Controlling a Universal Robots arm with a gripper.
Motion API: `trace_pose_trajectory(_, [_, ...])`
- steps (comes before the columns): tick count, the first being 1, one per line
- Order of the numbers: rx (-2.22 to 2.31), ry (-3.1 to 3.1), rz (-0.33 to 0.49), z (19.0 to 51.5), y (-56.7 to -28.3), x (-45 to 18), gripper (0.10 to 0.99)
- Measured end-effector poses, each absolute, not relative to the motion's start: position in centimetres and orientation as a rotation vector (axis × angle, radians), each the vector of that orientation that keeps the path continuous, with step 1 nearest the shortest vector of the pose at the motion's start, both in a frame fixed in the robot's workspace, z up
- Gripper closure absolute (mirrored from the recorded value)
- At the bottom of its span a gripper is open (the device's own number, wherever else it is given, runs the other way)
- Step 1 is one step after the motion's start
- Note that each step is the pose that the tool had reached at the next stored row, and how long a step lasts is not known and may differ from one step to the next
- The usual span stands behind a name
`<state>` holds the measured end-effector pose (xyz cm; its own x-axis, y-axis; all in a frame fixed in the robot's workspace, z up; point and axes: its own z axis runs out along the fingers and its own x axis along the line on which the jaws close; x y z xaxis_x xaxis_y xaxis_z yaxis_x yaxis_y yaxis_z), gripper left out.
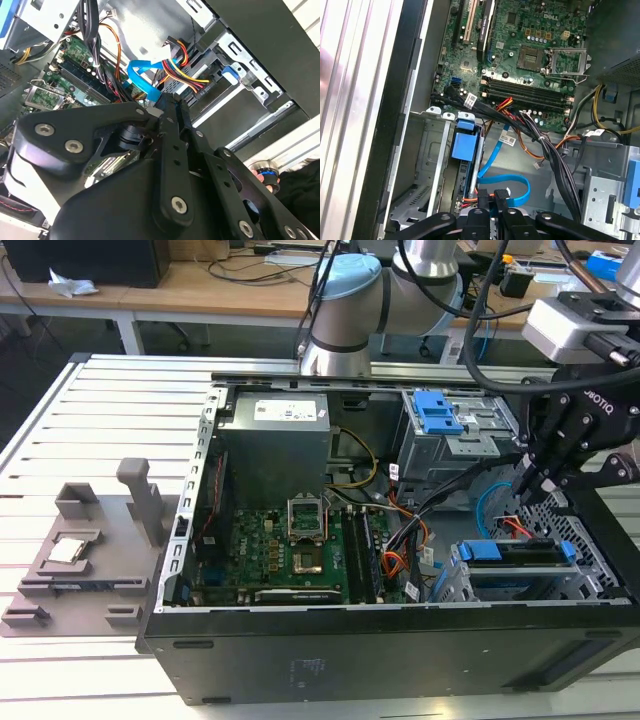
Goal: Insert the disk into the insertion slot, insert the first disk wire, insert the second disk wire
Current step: 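Insert the second disk wire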
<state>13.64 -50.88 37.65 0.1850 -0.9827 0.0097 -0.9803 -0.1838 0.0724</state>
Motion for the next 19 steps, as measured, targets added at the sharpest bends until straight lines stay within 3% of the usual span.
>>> trace_pose_trajectory(5, [2.37, -1.966, -0.06, 37.6, -50.9, 13.6, 0.922])
trace_pose_trajectory(11, [2.37, -1.965, -0.059, 37.4, -53.6, 13.3, 0.922])
trace_pose_trajectory(19, [2.217, -2.141, -0.067, 36.1, -53.7, 13.3, 0.922])
